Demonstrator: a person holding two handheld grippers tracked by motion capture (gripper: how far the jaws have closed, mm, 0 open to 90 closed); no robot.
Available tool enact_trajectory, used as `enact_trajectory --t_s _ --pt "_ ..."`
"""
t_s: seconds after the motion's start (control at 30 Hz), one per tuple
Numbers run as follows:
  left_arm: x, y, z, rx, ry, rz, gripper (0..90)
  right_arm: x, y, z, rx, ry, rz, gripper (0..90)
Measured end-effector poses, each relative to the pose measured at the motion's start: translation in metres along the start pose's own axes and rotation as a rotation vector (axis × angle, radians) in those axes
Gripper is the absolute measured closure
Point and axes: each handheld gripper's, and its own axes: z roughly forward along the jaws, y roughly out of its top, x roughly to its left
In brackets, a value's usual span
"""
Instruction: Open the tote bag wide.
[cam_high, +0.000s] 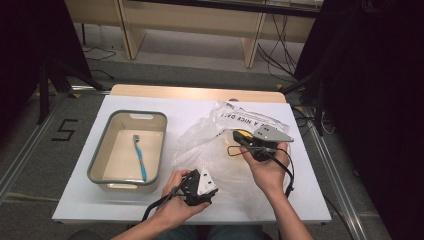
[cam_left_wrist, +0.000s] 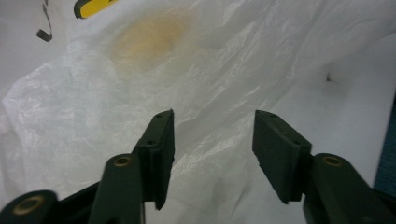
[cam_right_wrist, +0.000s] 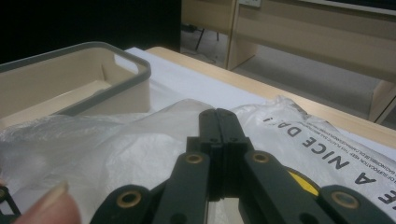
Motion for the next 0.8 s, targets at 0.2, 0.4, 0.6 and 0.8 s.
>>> enact_trajectory --t_s 0.2,0.4,0.6,0.8 --pt "0.002 -0.001 -0.021 -0.022 -0.042 -0.042 36.4 -0.001 0.000 0.000 -0.005 -0.002 0.004 90.0" --pt "0.010 -0.002 -0.047 -0.055 -0.024 -0.077 32.9 -0.001 0.000 0.000 -0.007 -0.005 0.006 90.0" --pt "0.027 -0.010 -0.061 -0.053 0.004 -0.127 30.3 -0.001 0.000 0.000 -0.004 -0.007 0.005 90.0" --pt "0.043 -0.017 -0.072 -0.058 0.035 -0.180 29.5 -0.002 -0.001 0.000 0.002 -0.007 0.007 90.0"
